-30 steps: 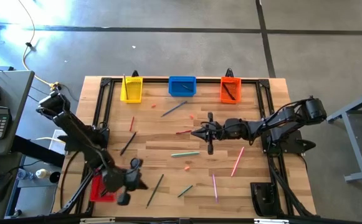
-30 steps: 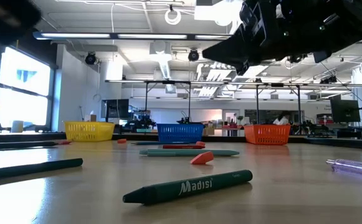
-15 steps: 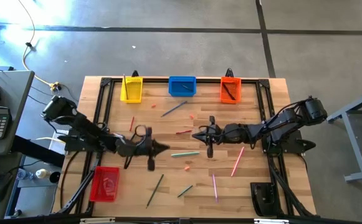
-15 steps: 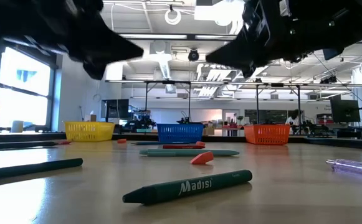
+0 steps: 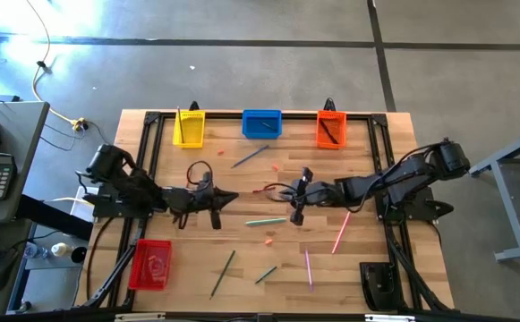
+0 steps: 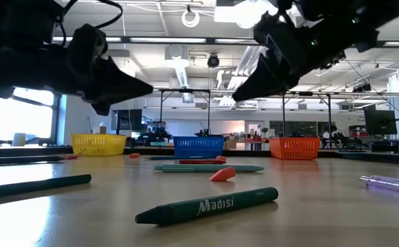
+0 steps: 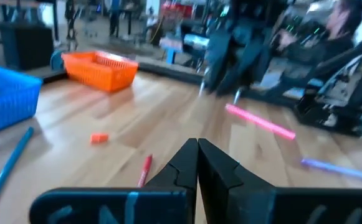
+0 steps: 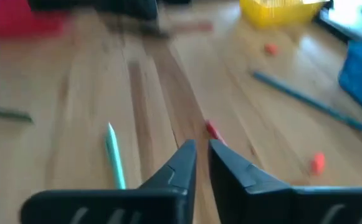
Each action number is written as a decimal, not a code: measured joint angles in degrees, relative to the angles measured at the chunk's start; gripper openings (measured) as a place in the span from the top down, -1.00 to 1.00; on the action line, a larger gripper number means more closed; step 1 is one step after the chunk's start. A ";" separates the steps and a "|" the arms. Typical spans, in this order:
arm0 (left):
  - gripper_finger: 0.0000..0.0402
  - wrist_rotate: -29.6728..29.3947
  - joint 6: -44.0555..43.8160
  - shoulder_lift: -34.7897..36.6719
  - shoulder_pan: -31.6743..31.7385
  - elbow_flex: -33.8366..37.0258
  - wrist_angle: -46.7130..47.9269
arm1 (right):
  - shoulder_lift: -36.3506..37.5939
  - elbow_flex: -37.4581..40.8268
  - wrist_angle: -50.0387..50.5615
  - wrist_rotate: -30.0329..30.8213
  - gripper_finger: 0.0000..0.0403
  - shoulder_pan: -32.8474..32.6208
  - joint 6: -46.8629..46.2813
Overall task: Sort crayons/erasers/pens/pencils in bins
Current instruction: Put the light blue pen into the orange bin
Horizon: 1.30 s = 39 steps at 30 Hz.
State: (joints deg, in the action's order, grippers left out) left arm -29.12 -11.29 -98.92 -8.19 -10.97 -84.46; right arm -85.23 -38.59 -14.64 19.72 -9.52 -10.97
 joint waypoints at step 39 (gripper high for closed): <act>1.00 3.49 4.63 -0.17 11.29 1.51 -0.68 | -19.18 -11.48 17.22 -11.40 0.56 -2.43 -1.63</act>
State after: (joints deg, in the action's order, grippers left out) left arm -25.63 -6.66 -99.09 3.09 -9.45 -85.14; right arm -104.41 -50.06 2.58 8.32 -11.94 -12.60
